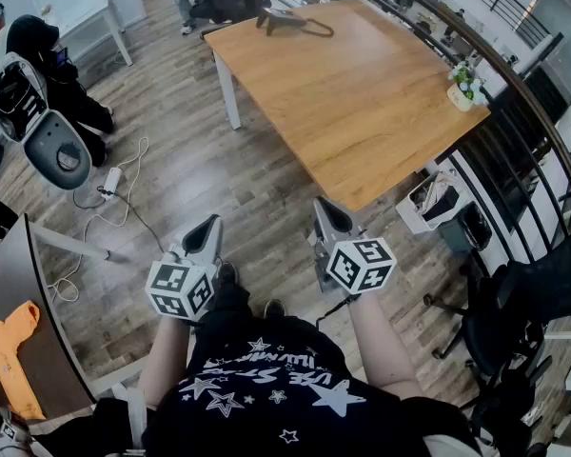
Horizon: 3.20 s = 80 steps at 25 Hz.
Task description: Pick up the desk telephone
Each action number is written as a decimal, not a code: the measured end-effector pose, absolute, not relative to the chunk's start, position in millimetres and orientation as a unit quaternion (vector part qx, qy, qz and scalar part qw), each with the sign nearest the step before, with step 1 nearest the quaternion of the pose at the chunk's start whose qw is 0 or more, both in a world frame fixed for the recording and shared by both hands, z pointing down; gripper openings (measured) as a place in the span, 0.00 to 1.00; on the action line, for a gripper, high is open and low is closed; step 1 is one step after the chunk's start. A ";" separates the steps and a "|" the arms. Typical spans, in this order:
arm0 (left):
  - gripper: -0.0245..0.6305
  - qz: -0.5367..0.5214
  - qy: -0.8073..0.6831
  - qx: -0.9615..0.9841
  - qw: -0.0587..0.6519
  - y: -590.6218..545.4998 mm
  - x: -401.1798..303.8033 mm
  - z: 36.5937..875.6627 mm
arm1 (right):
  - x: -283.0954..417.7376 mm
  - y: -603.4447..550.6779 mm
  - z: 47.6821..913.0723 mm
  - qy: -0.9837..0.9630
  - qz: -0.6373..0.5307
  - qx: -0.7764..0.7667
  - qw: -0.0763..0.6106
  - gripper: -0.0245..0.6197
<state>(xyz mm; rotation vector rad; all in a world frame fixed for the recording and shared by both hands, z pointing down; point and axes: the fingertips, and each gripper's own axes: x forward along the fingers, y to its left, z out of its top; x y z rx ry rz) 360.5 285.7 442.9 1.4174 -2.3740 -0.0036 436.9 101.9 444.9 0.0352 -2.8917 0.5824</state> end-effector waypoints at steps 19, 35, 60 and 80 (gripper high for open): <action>0.04 -0.014 -0.846 0.485 0.219 285.1 341.9 464.4 | 420.0 89.3 464.3 -0.970 0.216 0.032 0.109 0.04; 0.04 -0.032 -0.829 0.505 0.237 239.9 189.6 476.4 | 285.3 42.3 480.0 -0.963 0.219 0.077 0.139 0.04; 0.04 -0.042 -0.784 0.567 0.249 238.9 -43.3 469.1 | 69.8 45.6 464.8 -0.955 0.209 0.146 0.155 0.04; 0.04 -0.036 -0.797 0.540 0.266 147.1 -162.4 480.4 | -58.8 -73.5 488.6 -0.950 0.240 0.142 0.143 0.04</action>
